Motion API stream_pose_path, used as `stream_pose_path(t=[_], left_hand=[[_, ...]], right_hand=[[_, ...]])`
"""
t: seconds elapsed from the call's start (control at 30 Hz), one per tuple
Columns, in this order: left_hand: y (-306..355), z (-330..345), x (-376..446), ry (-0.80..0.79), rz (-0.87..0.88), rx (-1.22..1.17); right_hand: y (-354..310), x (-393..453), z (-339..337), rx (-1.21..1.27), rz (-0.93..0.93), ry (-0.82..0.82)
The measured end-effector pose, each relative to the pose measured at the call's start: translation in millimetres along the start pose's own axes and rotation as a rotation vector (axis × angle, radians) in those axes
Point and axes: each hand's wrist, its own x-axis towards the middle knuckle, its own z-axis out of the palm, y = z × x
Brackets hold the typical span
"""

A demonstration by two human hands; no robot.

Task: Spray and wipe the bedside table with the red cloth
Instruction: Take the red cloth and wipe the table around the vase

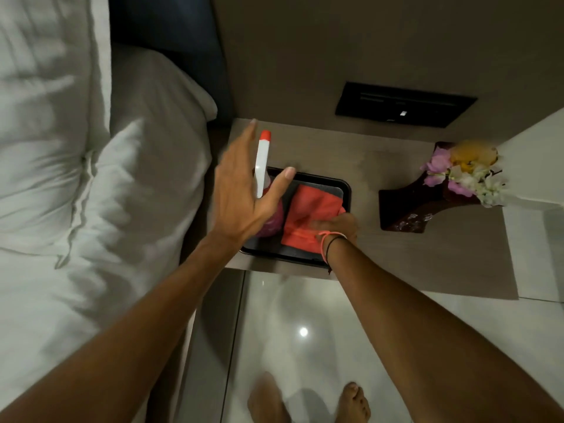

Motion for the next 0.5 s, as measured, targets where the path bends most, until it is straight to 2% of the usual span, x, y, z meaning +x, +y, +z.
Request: stream_pose_path(t=[0.1,0.17,0.23,0.33,0.5], left_hand=[[-1.4,-10.5,-7.5,0.120,0.086,0.123],[2.2,-12.4,-10.2,0.197,0.143,0.202],[11.6,-11.3,-10.9,0.250,0.214,0.277],[40.1,3.3,-8.4,0.255,0.325,0.363],[110.4,57.8,-0.7,0.123,0.468,0.450]], right_hand=[[12.7,-2.4,1.7,0.085,-0.120,0.047],[28.5,-6.0,-1.6,0.282,-0.202,0.069],[44.0,-12.7,-8.4,0.533,-0.226,0.015],[69.9,-23.2,-28.3,0.784,-0.146,-0.037],[120.6,-25.7,-82.8,1.030,0.014,-0.074]])
